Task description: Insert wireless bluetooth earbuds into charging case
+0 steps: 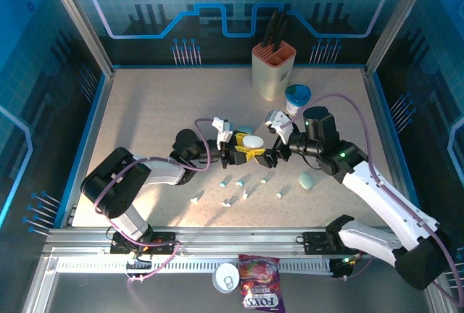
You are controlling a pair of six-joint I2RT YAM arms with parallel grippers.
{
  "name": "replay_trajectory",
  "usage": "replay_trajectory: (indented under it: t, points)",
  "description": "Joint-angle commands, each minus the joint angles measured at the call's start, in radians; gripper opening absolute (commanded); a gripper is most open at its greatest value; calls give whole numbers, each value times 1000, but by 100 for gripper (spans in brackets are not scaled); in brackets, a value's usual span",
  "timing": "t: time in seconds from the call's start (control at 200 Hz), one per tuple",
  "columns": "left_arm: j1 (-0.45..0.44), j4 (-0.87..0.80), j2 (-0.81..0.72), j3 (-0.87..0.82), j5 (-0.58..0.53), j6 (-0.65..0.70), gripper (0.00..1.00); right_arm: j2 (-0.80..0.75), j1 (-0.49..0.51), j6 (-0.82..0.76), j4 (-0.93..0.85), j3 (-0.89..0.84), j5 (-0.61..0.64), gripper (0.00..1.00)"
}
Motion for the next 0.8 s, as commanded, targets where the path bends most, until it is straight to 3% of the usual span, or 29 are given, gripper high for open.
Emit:
replay_trajectory:
  t: [0.0,0.275,0.525,0.795]
  points:
    - [-1,52,-30,-8,40,3,32,-7,-4,7,40,-1,130,100]
    - [7,51,-52,-39,16,8,32,-1,-49,130,150,-15,152,100]
    - [8,51,-64,-55,13,3,32,45,-43,134,173,-4,52,100]
    - [11,51,-76,-47,74,-16,32,71,-53,75,119,18,-161,79]
